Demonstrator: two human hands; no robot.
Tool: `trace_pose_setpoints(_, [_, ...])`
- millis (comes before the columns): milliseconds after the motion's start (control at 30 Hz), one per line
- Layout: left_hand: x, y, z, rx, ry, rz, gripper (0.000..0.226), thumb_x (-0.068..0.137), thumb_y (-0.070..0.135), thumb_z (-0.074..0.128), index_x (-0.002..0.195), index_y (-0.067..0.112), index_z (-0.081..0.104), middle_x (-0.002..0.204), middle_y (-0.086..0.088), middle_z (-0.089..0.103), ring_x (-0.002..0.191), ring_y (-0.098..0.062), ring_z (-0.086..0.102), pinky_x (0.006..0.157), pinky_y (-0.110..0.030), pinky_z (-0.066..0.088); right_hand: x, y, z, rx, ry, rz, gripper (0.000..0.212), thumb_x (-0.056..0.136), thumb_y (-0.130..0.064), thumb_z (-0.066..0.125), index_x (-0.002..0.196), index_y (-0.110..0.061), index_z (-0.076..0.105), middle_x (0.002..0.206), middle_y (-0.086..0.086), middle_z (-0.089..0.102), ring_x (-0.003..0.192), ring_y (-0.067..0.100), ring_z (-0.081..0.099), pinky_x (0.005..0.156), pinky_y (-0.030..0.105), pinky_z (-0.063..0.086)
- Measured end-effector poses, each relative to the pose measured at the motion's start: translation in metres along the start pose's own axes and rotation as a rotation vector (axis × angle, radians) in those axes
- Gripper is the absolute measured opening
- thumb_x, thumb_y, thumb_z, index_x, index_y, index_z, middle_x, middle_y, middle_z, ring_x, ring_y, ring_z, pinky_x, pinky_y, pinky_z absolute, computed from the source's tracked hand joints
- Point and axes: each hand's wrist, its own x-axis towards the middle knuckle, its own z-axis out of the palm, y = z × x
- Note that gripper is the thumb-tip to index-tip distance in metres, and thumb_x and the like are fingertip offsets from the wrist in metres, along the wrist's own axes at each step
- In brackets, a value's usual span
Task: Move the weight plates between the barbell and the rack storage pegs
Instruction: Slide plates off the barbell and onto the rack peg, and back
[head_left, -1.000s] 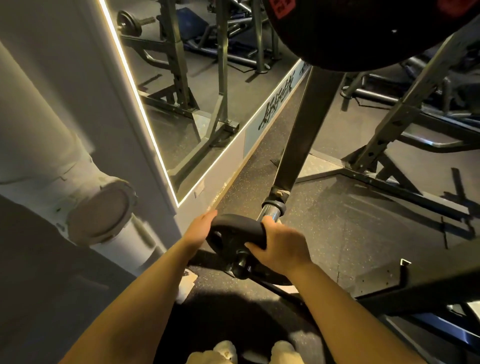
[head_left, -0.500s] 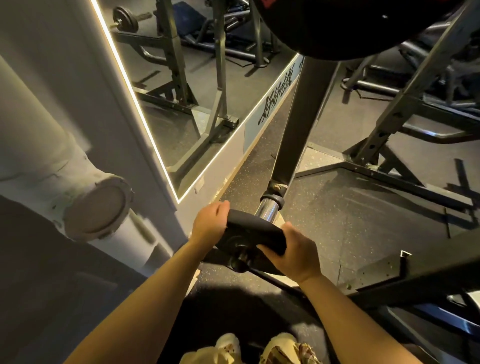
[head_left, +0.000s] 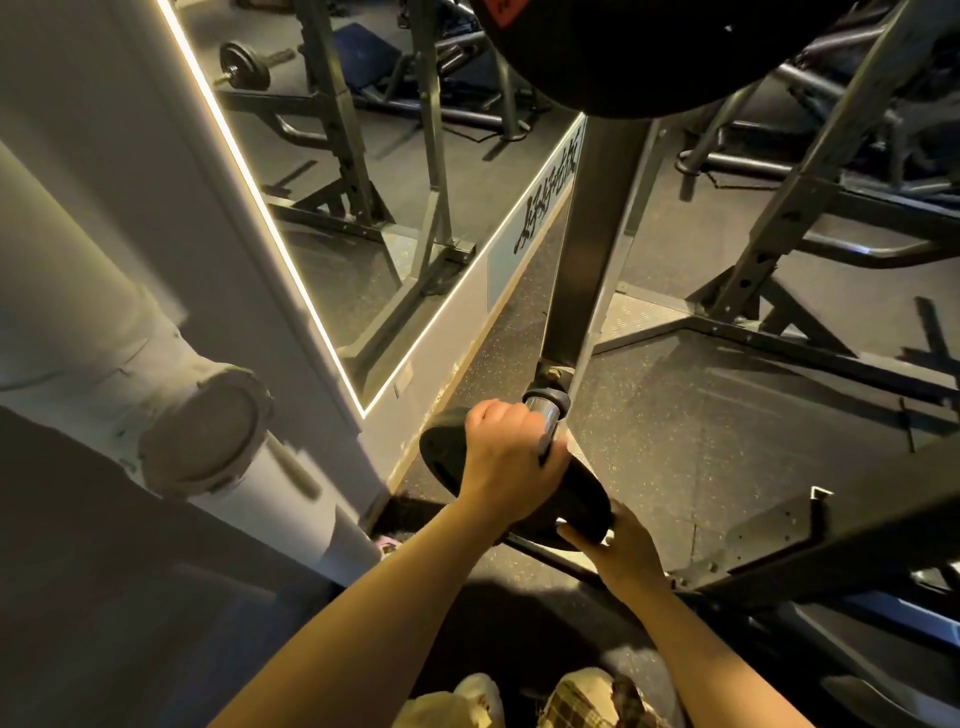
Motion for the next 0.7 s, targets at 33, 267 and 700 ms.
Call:
trace_pose_setpoints(33, [0.003, -0.007, -0.003, -0.023, -0.006, -0.032, 0.037, 0.091, 0.038, 0.046, 0.062, 0.016, 0.051, 0.059, 0.003, 0.048, 0.058, -0.013, 0.043, 0.074, -0.029, 0.04, 0.001, -0.005, -0.005, -0.023, 0.01, -0.022, 0.051, 0.079, -0.049, 0.068, 0.113, -0.013, 0.058, 0.102, 0.001, 0.061, 0.101, 0.022, 0.061, 0.079, 0.022, 0.047])
trace_pose_setpoints(267, [0.006, -0.079, -0.012, -0.805, -0.395, -0.896, 0.04, 0.1, 0.048, 0.032, 0.096, 0.018, 0.058, 0.093, -0.006, 0.058, 0.086, -0.011, 0.053, 0.092, -0.032, 0.037, 0.027, -0.085, -0.015, -0.211, 0.16, -0.351, 0.046, 0.078, -0.048, 0.072, 0.108, -0.015, 0.059, 0.102, 0.001, 0.067, 0.086, 0.018, 0.062, 0.069, 0.021, 0.045])
trace_pose_setpoints(700, [0.0, -0.091, -0.004, -0.862, -0.369, -1.043, 0.062, 0.094, 0.064, 0.022, 0.114, 0.015, 0.054, 0.106, -0.01, 0.061, 0.098, -0.016, 0.055, 0.097, -0.037, 0.033, 0.046, -0.09, -0.003, -0.479, 0.401, -0.689, 0.051, 0.071, -0.062, 0.067, 0.089, -0.014, 0.066, 0.077, 0.001, 0.068, 0.062, 0.016, 0.064, 0.055, 0.014, 0.04])
